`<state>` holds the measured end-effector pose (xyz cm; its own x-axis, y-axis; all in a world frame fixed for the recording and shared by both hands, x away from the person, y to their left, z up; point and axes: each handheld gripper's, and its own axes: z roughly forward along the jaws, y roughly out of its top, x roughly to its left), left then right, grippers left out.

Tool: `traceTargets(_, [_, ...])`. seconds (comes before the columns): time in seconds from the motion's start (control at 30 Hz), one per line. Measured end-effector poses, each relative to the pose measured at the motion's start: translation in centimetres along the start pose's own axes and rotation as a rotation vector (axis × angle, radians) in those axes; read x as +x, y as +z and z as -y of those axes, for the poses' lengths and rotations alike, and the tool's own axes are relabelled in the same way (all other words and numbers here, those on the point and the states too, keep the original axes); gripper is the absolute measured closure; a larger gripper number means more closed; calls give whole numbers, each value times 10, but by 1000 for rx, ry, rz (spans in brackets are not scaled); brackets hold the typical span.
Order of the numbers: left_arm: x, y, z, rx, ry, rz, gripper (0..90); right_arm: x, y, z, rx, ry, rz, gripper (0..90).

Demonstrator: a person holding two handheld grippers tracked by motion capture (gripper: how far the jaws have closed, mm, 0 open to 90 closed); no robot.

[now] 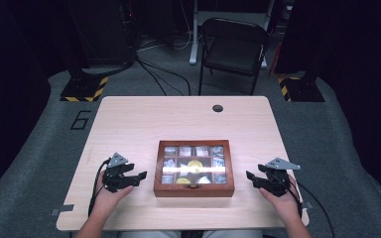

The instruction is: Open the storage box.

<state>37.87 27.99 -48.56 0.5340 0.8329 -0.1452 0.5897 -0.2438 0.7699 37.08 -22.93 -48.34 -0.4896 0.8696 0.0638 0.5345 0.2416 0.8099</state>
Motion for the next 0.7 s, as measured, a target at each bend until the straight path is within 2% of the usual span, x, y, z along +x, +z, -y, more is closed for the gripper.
traceTargets(0.17, [-2, -3, 1, -6, -17, 0, 332, 3, -3, 1, -2, 6, -12, 406])
traceTargets(0.27, [-5, -6, 2, -15, -23, 3, 332, 7, -6, 2, 0, -14, -21, 408])
traceTargets(0.57, [-15, -13, 4, -26, -13, 21, 336, 17, -12, 5, 2, -39, -40, 410])
traceTargets(0.7, [-20, -17, 5, -27, -6, 43, 350, 21, -16, 6, -2, -43, -53, 413])
